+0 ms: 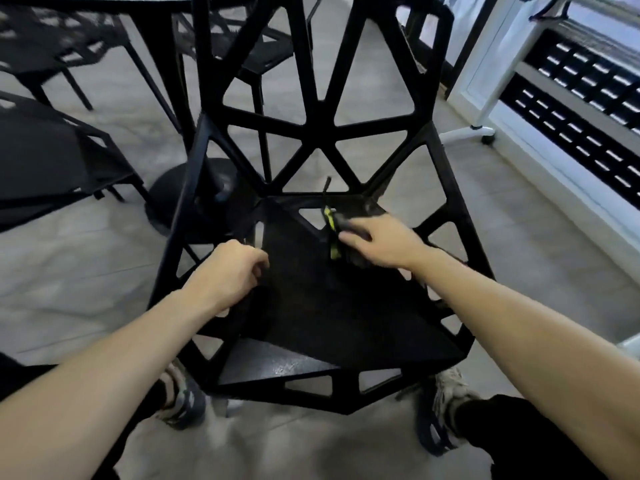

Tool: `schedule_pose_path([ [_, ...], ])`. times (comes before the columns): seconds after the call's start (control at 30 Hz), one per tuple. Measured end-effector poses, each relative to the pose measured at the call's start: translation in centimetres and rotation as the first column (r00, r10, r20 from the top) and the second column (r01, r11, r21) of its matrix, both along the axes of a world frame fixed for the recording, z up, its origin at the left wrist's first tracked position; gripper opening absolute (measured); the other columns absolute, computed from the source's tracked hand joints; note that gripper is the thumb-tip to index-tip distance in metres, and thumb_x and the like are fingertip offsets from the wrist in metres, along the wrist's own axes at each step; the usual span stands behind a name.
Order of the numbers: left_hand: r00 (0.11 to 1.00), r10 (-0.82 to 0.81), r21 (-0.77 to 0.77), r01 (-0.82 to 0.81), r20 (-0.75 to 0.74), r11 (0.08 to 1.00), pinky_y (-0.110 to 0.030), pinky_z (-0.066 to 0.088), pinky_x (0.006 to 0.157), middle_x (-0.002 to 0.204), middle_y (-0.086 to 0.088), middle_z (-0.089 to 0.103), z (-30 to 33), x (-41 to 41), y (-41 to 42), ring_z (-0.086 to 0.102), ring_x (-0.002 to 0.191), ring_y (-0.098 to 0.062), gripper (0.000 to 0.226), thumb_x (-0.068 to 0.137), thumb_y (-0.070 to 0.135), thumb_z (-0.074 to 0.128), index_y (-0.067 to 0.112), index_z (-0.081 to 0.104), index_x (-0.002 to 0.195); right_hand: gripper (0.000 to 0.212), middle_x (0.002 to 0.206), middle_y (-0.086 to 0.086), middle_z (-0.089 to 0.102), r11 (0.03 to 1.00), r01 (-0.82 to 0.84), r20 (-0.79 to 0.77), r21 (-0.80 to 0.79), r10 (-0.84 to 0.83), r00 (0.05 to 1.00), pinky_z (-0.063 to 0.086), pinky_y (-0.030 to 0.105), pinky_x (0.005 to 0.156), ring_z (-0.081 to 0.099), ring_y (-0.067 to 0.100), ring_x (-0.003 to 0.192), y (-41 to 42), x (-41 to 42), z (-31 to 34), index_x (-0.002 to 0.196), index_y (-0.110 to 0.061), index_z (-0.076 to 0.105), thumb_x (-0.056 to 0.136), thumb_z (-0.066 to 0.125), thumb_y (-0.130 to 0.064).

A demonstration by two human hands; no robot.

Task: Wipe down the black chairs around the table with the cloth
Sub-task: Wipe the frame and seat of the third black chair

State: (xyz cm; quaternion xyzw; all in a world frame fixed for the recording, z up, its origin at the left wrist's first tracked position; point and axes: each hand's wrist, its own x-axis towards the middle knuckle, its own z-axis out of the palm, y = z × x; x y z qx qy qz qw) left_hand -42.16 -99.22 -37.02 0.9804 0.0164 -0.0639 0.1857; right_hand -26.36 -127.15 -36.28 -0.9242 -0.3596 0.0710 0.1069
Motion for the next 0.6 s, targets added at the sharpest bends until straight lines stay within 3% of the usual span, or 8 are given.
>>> schedule_pose_path([
  [0.07,0.998,-0.044,0.004,0.044,0.04,0.999,-0.038,0.061,0.078,0.085,0.003,0.077,-0.6,-1.2,1.4,0.075,0.085,-0.019,0.042,0.079,-0.013,0.066,0.017,0.081,0.105,0.066,0.134,-0.007,0.072,0.96,-0.227,-0.079,-0.163,0.216,0.973,0.05,0.039,0.106,0.065,0.021,0.127,-0.3,-4.3,-2.4,0.14,-0.043,0.063,0.096,0.036,-0.084],
  [0.1,0.993,-0.086,0.048,0.083,0.081,0.995,-0.039,0.06,0.077,0.089,0.004,0.078,-0.9,-1.6,2.0,0.075,0.088,-0.019,0.045,0.078,-0.012,0.068,0.02,0.08,0.107,0.073,0.153,-0.009,0.059,0.938,-0.28,-0.131,-0.203,0.257,0.958,0.039,0.041,0.12,0.052,0.016,0.144,-0.6,-5.2,-3.6,0.149,-0.045,0.055,0.094,0.032,-0.086],
  [0.17,0.973,-0.163,0.123,0.143,0.166,0.982,-0.036,0.057,0.075,0.093,0.007,0.078,-1.3,-2.4,2.5,0.074,0.091,-0.018,0.049,0.078,-0.012,0.07,0.024,0.079,0.111,0.081,0.176,-0.01,0.019,0.954,-0.215,-0.161,-0.208,0.183,0.97,0.008,0.045,0.133,0.011,0.009,0.163,-0.8,-5.2,-5.3,0.165,-0.046,0.027,0.096,0.019,-0.086],
  [0.23,0.962,-0.163,0.09,0.146,0.218,0.985,-0.033,0.049,0.068,0.084,0.011,0.072,-1.0,-3.4,2.6,0.068,0.081,-0.016,0.044,0.079,-0.012,0.071,0.023,0.078,0.106,0.083,0.178,-0.007,-0.004,0.975,-0.026,-0.096,-0.221,0.005,0.995,-0.006,0.049,0.132,-0.012,0.01,0.163,0.3,-5.7,-6.7,0.168,-0.045,0.007,0.096,0.007,-0.085],
  [0.3,0.962,-0.137,0.064,0.126,0.235,0.99,-0.037,0.051,0.066,0.077,0.011,0.067,-0.6,-4.3,2.7,0.064,0.075,-0.016,0.033,0.08,-0.009,0.072,0.021,0.074,0.094,0.084,0.178,-0.002,-0.009,0.979,-0.02,-0.093,-0.203,0.001,0.996,-0.009,0.051,0.132,-0.014,0.016,0.163,3.3,-9.6,-7.1,0.169,-0.042,0.003,0.097,0.008,-0.086],
  [0.43,0.966,-0.159,0.102,0.141,0.205,0.985,-0.041,0.055,0.068,0.077,0.004,0.065,-0.5,-5.5,3.0,0.068,0.079,-0.026,0.022,0.077,0.003,0.084,0.018,0.067,0.081,0.076,0.178,-0.007,0.004,0.925,-0.364,-0.116,-0.107,0.352,0.929,-0.011,0.051,0.131,-0.003,0.012,0.164,4.8,-15.8,-5.8,0.168,-0.046,0.013,0.1,0.015,-0.082],
  [0.53,0.947,-0.241,0.16,0.21,0.212,0.965,-0.042,0.055,0.071,0.077,0.007,0.064,-0.2,-6.7,3.3,0.067,0.081,-0.025,0.016,0.089,0.022,0.082,0.021,0.068,0.08,0.096,0.178,-0.008,0.012,0.972,-0.083,0.026,-0.22,0.091,0.996,-0.011,0.053,0.13,0.003,0.012,0.164,1.5,-8.5,-6.0,0.167,-0.043,0.021,0.088,-0.001,-0.092],
  [0.6,0.911,-0.325,0.277,0.254,0.253,0.927,-0.044,0.058,0.08,0.09,0.003,0.073,-0.2,-7.8,3.9,0.069,0.09,-0.027,0.018,0.089,0.006,0.07,0.02,0.078,0.096,0.101,0.179,0.001,0.005,0.944,0.179,0.045,-0.277,-0.173,0.984,-0.011,0.048,0.131,-0.003,0.02,0.165,0.1,-3.9,-6.3,0.17,-0.033,0.019,0.089,0.0,-0.09],
])
